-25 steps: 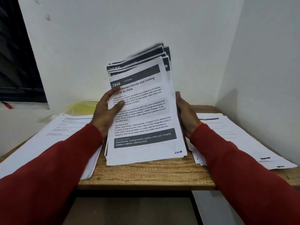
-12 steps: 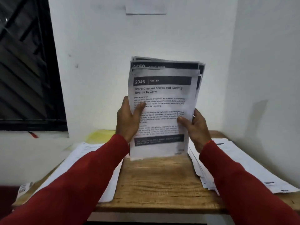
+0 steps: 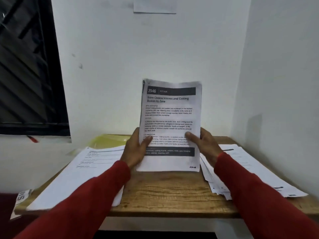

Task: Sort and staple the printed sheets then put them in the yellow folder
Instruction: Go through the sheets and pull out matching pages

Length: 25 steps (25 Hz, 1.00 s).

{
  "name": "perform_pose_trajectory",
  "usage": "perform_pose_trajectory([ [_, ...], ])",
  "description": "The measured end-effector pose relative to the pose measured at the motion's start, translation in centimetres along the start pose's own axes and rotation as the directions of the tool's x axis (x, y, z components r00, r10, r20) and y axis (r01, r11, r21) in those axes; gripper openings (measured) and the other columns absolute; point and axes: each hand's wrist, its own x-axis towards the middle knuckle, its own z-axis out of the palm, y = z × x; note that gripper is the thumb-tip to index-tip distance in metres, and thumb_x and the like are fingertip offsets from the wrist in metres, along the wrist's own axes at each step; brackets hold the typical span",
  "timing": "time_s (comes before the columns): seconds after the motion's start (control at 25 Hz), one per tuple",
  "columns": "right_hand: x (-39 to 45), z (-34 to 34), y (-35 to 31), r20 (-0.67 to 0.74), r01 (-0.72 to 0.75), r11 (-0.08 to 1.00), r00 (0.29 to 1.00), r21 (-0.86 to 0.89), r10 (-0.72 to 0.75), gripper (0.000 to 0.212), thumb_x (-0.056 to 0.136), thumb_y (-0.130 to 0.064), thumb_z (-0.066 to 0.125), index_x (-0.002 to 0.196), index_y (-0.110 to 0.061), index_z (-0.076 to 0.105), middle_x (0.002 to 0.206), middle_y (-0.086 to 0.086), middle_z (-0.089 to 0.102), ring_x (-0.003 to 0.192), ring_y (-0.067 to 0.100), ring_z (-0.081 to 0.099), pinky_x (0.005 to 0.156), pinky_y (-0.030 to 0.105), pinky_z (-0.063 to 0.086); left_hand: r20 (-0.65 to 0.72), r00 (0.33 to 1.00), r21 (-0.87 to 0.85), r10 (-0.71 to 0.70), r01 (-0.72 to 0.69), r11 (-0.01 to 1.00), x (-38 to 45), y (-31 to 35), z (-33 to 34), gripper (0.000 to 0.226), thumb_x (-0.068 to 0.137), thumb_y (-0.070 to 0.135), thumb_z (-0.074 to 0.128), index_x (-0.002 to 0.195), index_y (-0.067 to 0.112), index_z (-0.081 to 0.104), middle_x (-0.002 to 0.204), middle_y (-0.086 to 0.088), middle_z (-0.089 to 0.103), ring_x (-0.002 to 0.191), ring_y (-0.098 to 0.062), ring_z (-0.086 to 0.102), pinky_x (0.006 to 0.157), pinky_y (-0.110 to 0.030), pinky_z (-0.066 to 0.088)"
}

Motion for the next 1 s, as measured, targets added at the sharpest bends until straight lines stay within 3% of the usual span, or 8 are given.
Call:
perform_pose_trajectory([
  [0.12, 2.8, -0.2, -0.9, -0.023, 0.008, 0.999, 1.0, 0.035, -0.008, 0.034, 0.088, -0.018, 0.072, 0.121, -0.014, 0.063, 0.113, 0.004, 0.073, 0.105, 0.024, 0.069, 0.092, 0.044, 0.056, -0.019, 0.999, -0.049, -0.035, 0.034, 0.998, 3.5, -0.4, -0.6, 0.026, 0.096, 0.026, 0.065, 0.121, 0.022, 0.06, 0.113, 0.008, 0.071, 0.101, -0.009, 0.069, 0.086, -0.029, 0.055],
  [0.24, 3.9, 0.1, 2.1, -0.179, 0.015, 0.999, 0.984, 0.049, -0.006, 0.036, 0.08, -0.015, 0.08, 0.112, -0.012, 0.062, 0.105, 0.008, 0.074, 0.098, 0.027, 0.071, 0.089, 0.047, 0.057, -0.013, 0.993, -0.175, -0.117, 0.113, 0.978, 3.9, -3.8, 0.4, 0.026, 0.093, 0.024, 0.07, 0.118, 0.023, 0.064, 0.112, 0.005, 0.074, 0.104, -0.016, 0.071, 0.091, -0.038, 0.056],
  [0.4, 3.8, 0.7, 6.1, -0.273, 0.028, 1.0, 0.962, 0.011, -0.024, 0.023, 0.079, -0.014, 0.081, 0.093, -0.012, 0.063, 0.098, 0.013, 0.075, 0.092, 0.027, 0.072, 0.085, 0.045, 0.058, 0.008, 0.98, -0.316, -0.199, 0.191, 0.929, 3.2, -6.2, 1.8, 0.028, 0.09, 0.013, 0.071, 0.117, 0.014, 0.065, 0.105, 0.001, 0.076, 0.102, -0.024, 0.072, 0.081, -0.032, 0.06],
  [0.6, 3.9, 0.7, 5.2, -0.289, 0.11, 0.992, 0.953, 0.065, -0.087, 0.029, 0.083, -0.018, 0.078, 0.102, -0.007, 0.06, 0.099, 0.017, 0.074, 0.086, 0.025, 0.071, 0.077, 0.034, 0.058, 0.029, 0.973, -0.459, -0.229, 0.216, 0.862, 3.3, -5.6, 1.6, 0.04, 0.083, 0.015, 0.076, 0.121, 0.009, 0.064, 0.113, -0.01, 0.074, 0.104, -0.032, 0.071, 0.089, -0.046, 0.057],
  [0.76, 3.5, 0.7, 4.6, -0.321, 0.114, 0.992, 0.943, 0.05, -0.092, 0.022, 0.084, -0.022, 0.076, 0.088, -0.015, 0.056, 0.083, 0.011, 0.074, 0.07, 0.016, 0.067, 0.063, 0.028, 0.053, 0.023, 0.972, -0.483, -0.235, 0.216, 0.849, 3.1, -4.9, 1.4, 0.038, 0.083, 0.015, 0.076, 0.12, 0.011, 0.065, 0.113, -0.009, 0.074, 0.103, -0.03, 0.071, 0.086, -0.042, 0.058],
  [0.88, 3.7, 0.5, 4.4, -0.322, 0.121, 0.991, 0.942, 0.062, -0.094, 0.021, 0.089, -0.027, 0.07, 0.088, -0.007, 0.062, 0.085, 0.016, 0.073, 0.076, 0.02, 0.066, 0.07, 0.037, 0.054, 0.022, 0.967, -0.477, -0.255, 0.235, 0.847, 3.1, -4.7, 1.6, 0.032, 0.088, 0.025, 0.071, 0.118, 0.015, 0.066, 0.11, -0.003, 0.076, 0.099, -0.022, 0.073, 0.078, -0.032, 0.06],
  [1.0, 4.5, -0.8, 4.3, -0.493, 0.127, 0.987, 0.868, 0.102, -0.061, 0.03, 0.093, -0.027, 0.064, 0.083, 0.001, 0.062, 0.078, 0.007, 0.063, 0.074, 0.015, 0.057, 0.069, 0.034, 0.049, 0.002, 0.967, -0.486, -0.255, 0.224, 0.845, 3.0, -4.7, 1.9, 0.02, 0.096, 0.025, 0.062, 0.113, 0.017, 0.067, 0.106, -0.002, 0.076, 0.092, -0.017, 0.073, 0.077, -0.031, 0.06],
])
